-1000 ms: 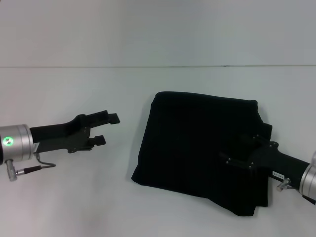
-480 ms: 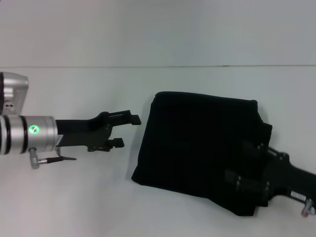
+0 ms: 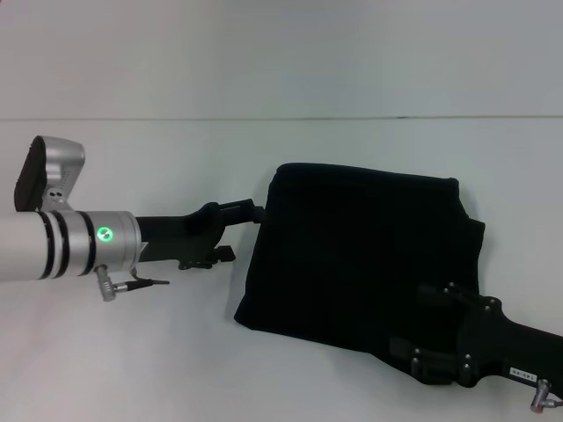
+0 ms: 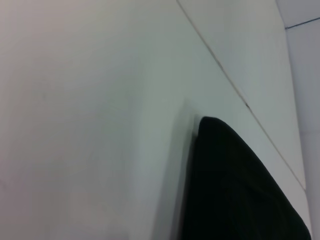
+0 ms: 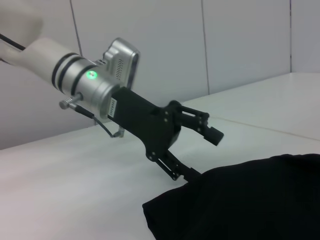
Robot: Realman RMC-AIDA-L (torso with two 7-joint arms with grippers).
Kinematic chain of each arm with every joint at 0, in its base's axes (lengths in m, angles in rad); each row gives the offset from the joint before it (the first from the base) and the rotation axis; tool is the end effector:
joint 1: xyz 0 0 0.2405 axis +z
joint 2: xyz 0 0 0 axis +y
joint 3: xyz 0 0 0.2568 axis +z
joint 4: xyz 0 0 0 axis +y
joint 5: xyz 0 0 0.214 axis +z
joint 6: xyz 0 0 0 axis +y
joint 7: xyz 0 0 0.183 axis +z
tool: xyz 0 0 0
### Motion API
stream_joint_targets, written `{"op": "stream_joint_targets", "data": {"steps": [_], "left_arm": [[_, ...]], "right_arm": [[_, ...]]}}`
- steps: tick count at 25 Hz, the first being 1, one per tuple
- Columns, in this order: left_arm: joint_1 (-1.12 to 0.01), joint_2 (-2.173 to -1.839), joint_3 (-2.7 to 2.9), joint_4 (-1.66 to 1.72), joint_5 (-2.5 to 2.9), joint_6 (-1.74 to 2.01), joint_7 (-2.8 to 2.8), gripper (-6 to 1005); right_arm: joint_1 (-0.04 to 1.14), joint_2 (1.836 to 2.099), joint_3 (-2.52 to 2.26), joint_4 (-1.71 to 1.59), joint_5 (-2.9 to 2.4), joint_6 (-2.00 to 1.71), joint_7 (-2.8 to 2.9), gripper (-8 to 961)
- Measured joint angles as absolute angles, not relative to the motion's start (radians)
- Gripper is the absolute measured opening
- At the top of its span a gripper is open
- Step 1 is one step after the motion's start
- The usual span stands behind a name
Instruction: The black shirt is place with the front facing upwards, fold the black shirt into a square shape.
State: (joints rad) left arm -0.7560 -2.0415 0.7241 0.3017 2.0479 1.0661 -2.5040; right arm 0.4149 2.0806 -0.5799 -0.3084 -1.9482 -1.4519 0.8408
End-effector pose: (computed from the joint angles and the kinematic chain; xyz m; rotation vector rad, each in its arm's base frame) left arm -0.2597 0.4092 -0.0878 -1.8893 -2.1672 -0.6581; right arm 0.3036 0.2928 -0.0795 -2.5777 0.4978 0.7218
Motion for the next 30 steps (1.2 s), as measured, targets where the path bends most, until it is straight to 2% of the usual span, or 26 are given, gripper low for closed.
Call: {"op": "stream_joint_targets", "data": {"steps": [22,30], "left_arm": [[-0.828,-2.119,0.847,0.329,2.042,0.974,-2.362,813],[-0.834,-2.111,0.849,0.326,2.04,0.97,-2.366,643]], "right_arm": [[0.415,2.078,-0.572,-0.308,-1.943,-1.47,0.849,945],[0.416,2.08,-0.572,-0.308,-1.942,-1.47,0.85,945]]}}
